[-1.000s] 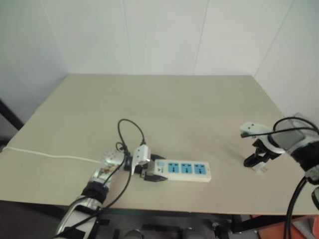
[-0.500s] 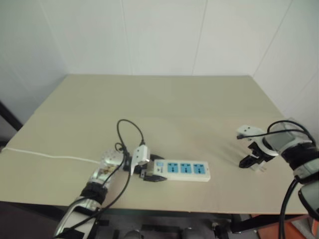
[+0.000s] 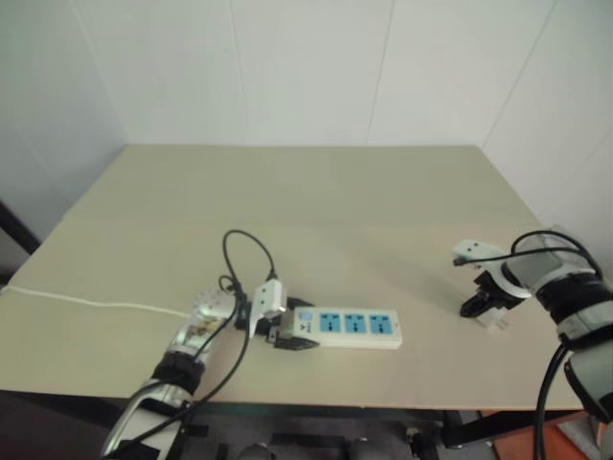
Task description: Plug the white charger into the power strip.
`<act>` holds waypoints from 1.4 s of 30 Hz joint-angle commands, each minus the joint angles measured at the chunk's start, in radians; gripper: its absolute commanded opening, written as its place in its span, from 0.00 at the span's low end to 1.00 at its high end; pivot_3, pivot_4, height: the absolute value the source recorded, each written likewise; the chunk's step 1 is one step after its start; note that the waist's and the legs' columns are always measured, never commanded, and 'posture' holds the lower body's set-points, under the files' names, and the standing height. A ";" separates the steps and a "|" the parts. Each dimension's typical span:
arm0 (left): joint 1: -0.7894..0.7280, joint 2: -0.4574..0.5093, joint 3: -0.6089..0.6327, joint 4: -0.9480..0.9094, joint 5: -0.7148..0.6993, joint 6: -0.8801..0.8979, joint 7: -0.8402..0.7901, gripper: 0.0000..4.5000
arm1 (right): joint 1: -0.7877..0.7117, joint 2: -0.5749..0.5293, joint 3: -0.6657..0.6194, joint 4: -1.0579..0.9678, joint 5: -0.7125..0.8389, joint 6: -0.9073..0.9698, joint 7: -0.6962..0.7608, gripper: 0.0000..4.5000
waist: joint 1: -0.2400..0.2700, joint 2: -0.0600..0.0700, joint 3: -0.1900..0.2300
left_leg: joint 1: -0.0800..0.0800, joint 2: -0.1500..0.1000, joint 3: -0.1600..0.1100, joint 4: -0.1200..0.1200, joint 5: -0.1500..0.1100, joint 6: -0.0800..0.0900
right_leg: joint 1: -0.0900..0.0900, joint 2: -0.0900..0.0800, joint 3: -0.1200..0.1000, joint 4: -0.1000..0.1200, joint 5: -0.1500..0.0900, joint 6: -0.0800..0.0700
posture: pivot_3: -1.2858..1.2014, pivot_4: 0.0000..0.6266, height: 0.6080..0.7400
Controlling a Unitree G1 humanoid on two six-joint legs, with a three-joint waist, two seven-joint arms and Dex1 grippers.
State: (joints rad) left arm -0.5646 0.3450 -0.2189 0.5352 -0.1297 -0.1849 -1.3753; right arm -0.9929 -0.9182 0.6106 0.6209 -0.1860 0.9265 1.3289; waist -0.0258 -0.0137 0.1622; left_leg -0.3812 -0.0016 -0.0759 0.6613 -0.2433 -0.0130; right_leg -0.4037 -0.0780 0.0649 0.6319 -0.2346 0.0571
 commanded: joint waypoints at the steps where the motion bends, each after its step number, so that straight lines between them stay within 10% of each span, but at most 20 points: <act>1: 0.023 0.014 -0.049 0.024 0.041 0.014 -0.008 0.73 | 0.012 -0.022 -0.003 -0.043 -0.024 0.014 0.028 0.36 | 0.000 0.000 0.000 | 0.000 0.000 0.000 0.000 0.000 0.000 | 0.000 0.000 0.000 0.000 0.000 0.000 | 0.52 0.24 1.00; 10: 0.012 0.018 -0.045 0.035 0.040 0.004 -0.007 0.73 | 0.035 -0.035 -0.062 -0.172 -0.020 0.027 0.009 0.25 | 0.001 0.000 0.000 | 0.000 0.000 0.000 0.000 0.000 0.000 | 0.000 0.000 0.000 0.000 0.000 0.000 | 0.52 0.24 1.00; 24: -0.002 0.038 -0.053 0.020 0.031 0.028 -0.019 0.73 | 0.306 0.224 -0.701 -0.749 0.438 -0.093 -0.194 0.25 | 0.002 -0.001 -0.001 | -0.002 0.000 -0.002 0.000 0.000 0.000 | -0.001 0.000 -0.001 0.001 0.000 0.000 | 0.52 0.24 1.00; 42: -0.033 0.045 -0.065 0.043 0.037 0.030 -0.014 0.73 | 0.508 0.532 -0.584 -0.769 0.584 -0.525 -0.253 0.25 | -0.014 -0.001 -0.001 | 0.001 0.000 -0.002 0.000 0.000 0.000 | 0.000 0.001 0.000 0.003 0.000 0.000 | 0.52 0.24 1.00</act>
State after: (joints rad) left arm -0.6069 0.3777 -0.2503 0.5609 -0.1383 -0.1589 -1.3900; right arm -0.4855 -0.4001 0.0201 -0.1305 0.3755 0.4459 1.0776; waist -0.0393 -0.0149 0.1616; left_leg -0.3804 -0.0011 -0.0778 0.6614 -0.2432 -0.0130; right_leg -0.4035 -0.0770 0.0645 0.6344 -0.2342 0.0567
